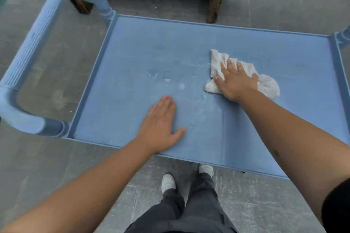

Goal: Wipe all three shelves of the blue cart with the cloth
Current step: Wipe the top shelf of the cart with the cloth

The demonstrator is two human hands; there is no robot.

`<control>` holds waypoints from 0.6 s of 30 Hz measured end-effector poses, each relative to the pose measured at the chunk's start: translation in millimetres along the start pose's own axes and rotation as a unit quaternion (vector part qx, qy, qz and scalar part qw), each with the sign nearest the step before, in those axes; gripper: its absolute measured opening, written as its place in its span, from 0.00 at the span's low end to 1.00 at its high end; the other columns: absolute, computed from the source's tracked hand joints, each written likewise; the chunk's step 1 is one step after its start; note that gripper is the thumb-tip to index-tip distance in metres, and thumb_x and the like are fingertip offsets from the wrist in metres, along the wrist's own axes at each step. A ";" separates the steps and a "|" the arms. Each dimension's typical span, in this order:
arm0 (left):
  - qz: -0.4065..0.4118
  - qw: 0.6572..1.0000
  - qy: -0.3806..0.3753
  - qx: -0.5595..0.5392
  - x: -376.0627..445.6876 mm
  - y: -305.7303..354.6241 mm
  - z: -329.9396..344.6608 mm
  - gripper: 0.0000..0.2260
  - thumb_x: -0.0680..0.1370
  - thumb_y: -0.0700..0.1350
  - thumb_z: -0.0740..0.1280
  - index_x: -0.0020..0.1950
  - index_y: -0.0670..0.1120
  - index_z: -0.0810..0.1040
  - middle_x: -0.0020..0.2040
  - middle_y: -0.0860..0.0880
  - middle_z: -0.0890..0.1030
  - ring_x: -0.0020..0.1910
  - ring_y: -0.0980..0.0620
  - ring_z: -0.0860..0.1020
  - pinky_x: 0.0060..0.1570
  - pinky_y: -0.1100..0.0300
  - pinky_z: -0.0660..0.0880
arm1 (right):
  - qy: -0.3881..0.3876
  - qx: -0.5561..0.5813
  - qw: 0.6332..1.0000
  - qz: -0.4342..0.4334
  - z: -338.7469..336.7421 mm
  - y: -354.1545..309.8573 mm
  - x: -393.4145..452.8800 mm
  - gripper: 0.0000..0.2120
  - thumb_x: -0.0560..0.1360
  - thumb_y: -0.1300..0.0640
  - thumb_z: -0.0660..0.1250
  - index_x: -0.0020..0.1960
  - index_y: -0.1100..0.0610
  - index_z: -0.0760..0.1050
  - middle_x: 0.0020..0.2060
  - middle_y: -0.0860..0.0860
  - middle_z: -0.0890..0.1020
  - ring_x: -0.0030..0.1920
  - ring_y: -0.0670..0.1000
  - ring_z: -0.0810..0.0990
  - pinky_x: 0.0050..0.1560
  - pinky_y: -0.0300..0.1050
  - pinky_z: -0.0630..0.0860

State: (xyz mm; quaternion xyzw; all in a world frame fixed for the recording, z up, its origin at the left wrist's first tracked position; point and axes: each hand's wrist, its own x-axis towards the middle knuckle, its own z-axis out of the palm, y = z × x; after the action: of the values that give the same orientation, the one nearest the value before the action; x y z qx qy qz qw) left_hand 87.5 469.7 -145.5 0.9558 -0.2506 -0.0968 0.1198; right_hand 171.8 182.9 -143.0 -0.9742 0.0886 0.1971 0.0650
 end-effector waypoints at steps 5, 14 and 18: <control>-0.087 0.989 -0.034 0.115 8.1 -94.9 -13.6 0.38 0.72 0.72 0.47 0.78 0.54 0.56 0.80 0.48 0.55 0.78 0.40 0.51 0.71 0.36 0.52 | 0.008 -0.009 1.000 0.011 3.2 -2.1 0.7 0.32 0.76 0.31 0.39 0.78 0.39 0.43 0.78 0.40 0.44 0.78 0.49 0.43 0.70 0.71 0.49; -0.078 0.989 -0.012 0.122 7.5 -112.1 -0.7 0.36 0.73 0.74 0.44 0.78 0.60 0.50 0.80 0.51 0.51 0.78 0.38 0.48 0.67 0.29 0.51 | 0.005 -0.010 1.000 0.027 12.2 -18.0 -14.9 0.33 0.75 0.30 0.38 0.78 0.39 0.43 0.78 0.40 0.44 0.79 0.51 0.43 0.69 0.73 0.49; -0.074 0.990 -0.009 0.116 9.7 -113.0 0.0 0.37 0.73 0.75 0.43 0.78 0.60 0.48 0.80 0.50 0.50 0.78 0.39 0.46 0.67 0.30 0.49 | -0.005 -0.020 1.000 0.018 33.3 -43.4 -57.9 0.33 0.74 0.29 0.36 0.77 0.39 0.41 0.78 0.40 0.42 0.78 0.52 0.40 0.69 0.73 0.48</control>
State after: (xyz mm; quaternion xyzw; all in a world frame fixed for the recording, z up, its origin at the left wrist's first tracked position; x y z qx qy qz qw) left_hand 147.4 560.4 -178.0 0.9783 -0.1896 -0.0840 -0.0016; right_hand 115.6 239.2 -146.5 -0.9725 0.1018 0.2052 0.0421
